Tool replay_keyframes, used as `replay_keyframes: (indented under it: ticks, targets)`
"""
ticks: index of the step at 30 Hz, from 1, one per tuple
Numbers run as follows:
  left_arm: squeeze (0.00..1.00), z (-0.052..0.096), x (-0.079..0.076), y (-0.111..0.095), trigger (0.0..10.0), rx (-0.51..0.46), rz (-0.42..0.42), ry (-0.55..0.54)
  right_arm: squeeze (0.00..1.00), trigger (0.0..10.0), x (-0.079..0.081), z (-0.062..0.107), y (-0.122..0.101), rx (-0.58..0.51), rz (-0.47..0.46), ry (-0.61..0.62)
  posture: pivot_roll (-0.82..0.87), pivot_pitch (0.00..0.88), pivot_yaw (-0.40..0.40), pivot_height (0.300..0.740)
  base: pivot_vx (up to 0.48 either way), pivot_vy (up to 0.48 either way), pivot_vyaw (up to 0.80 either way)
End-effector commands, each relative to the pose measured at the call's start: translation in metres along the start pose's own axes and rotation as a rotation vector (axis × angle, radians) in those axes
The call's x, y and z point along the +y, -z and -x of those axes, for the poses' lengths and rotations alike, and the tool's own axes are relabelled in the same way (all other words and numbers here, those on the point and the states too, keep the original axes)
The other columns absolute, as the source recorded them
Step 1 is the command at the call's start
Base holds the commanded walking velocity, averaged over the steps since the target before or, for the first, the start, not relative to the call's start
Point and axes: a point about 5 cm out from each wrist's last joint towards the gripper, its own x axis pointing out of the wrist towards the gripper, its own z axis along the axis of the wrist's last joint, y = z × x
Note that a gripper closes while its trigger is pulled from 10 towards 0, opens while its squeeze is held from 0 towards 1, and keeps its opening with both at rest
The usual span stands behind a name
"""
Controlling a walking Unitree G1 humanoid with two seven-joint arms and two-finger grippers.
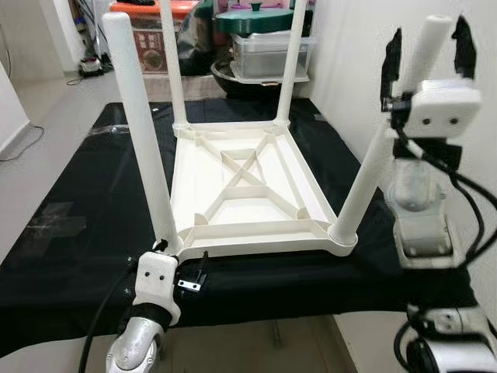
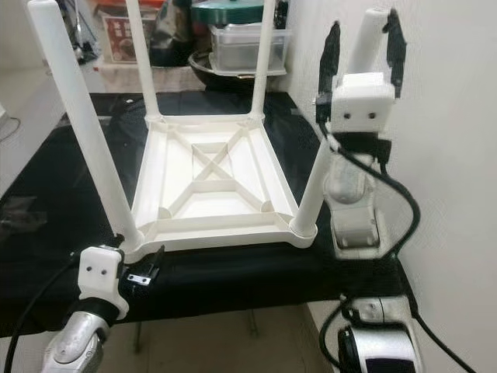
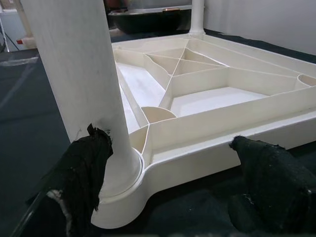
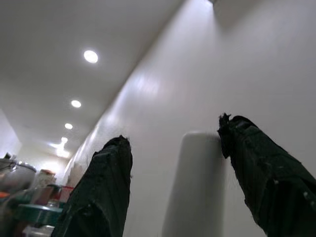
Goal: Building children table
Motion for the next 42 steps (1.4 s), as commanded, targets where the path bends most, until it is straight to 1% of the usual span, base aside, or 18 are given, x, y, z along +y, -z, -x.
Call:
replay_keyframes:
  ticks: [1,2,7,10,12,13,14,15,20,21,22,23,28,32,38,40,41,42]
  targets:
    - [0.00,0.000,-0.002,0.002,10.0,0.004,0.004,0.001,0.00,10.0,-0.001,-0.003,0.012,0.098,-0.067,0.010,0.08,0.000,-0.079,0.740,0.000,0.000,0.00]
    - [0.00,0.001,-0.002,0.003,10.0,0.004,0.004,-0.001,0.00,10.0,-0.001,-0.006,0.016,0.151,-0.121,0.014,0.08,0.000,-0.079,0.740,0.000,0.000,0.00]
    - [0.00,0.002,-0.001,0.005,10.0,0.011,0.005,-0.007,0.00,10.0,0.001,-0.010,0.017,0.230,-0.236,-0.006,0.07,0.000,-0.079,0.740,0.000,0.000,0.00]
    - [0.00,0.003,-0.002,0.006,10.0,0.016,0.007,-0.002,0.00,10.0,0.000,-0.015,0.020,0.321,-0.359,-0.043,0.07,0.000,-0.079,0.740,0.000,0.000,0.00]
    - [0.00,0.002,-0.004,0.007,10.0,0.018,0.009,0.005,0.00,10.0,0.005,-0.017,0.026,0.432,-0.481,-0.124,0.05,0.000,-0.066,0.740,0.000,0.000,0.00]
    - [0.00,0.002,-0.004,0.007,10.0,0.018,0.009,0.005,0.00,10.0,0.005,-0.017,0.026,0.432,-0.481,-0.124,0.05,0.000,-0.066,0.740,0.000,0.000,0.00]
    - [0.00,0.001,-0.005,0.007,10.0,0.019,0.009,0.011,0.00,10.0,0.009,-0.017,0.032,0.532,-0.562,-0.219,0.05,0.000,-0.064,0.740,0.000,0.000,0.00]
    - [0.00,0.000,-0.005,0.007,10.0,0.018,0.010,0.014,0.00,10.0,0.008,-0.019,0.035,0.560,-0.574,-0.254,0.03,0.000,-0.060,0.740,0.000,0.000,0.00]
    - [0.00,-0.001,-0.005,0.007,10.0,0.017,0.012,0.019,0.00,10.0,-0.001,-0.023,0.042,0.636,-0.606,-0.311,0.02,0.000,-0.061,0.740,0.000,0.000,0.00]
    - [0.00,-0.001,-0.005,0.007,10.0,0.019,0.011,0.018,0.00,5.0,-0.002,-0.023,0.042,0.664,-0.613,-0.346,0.02,0.000,-0.062,0.740,0.000,0.000,0.00]
    - [0.00,-0.001,-0.005,0.008,10.0,0.020,0.011,0.018,0.00,5.0,-0.002,-0.023,0.043,0.682,-0.617,-0.371,0.02,0.000,-0.062,0.740,0.000,0.000,0.00]
    - [0.00,0.000,-0.006,0.008,10.0,0.022,0.011,0.019,0.00,0.0,-0.003,-0.024,0.041,0.685,-0.606,-0.416,0.02,0.000,-0.060,0.740,0.000,0.000,0.00]
    - [0.00,0.000,-0.007,0.009,10.0,0.028,0.010,0.027,0.00,0.0,-0.011,-0.029,0.037,0.673,-0.571,-0.488,0.02,0.000,-0.058,0.740,0.000,0.000,0.00]
    - [0.00,0.000,-0.006,0.010,10.0,0.032,0.008,0.030,0.00,0.0,-0.012,-0.030,0.035,0.676,-0.555,-0.527,0.02,0.000,-0.054,0.740,0.000,0.000,0.00]
    - [0.00,-0.002,-0.006,0.011,10.0,0.037,0.001,0.035,0.00,0.0,-0.006,-0.023,0.040,0.740,-0.559,-0.564,0.02,0.000,-0.052,0.740,0.000,0.000,0.00]
    - [0.00,-0.003,-0.006,0.011,10.0,0.038,0.001,0.036,0.00,0.0,0.001,-0.015,0.051,0.895,-0.755,-0.451,0.02,0.000,-0.059,0.740,0.000,0.000,0.00]
    - [0.00,-0.003,-0.006,0.011,10.0,0.038,0.001,0.036,0.00,0.0,0.001,-0.015,0.051,0.895,-0.755,-0.451,0.02,0.000,-0.059,0.740,0.000,0.000,0.00]
    - [0.00,-0.003,-0.007,0.011,10.0,0.039,0.001,0.037,0.00,0.0,0.005,-0.010,0.056,0.972,-0.845,-0.393,0.03,0.000,-0.058,0.740,0.000,0.000,0.00]
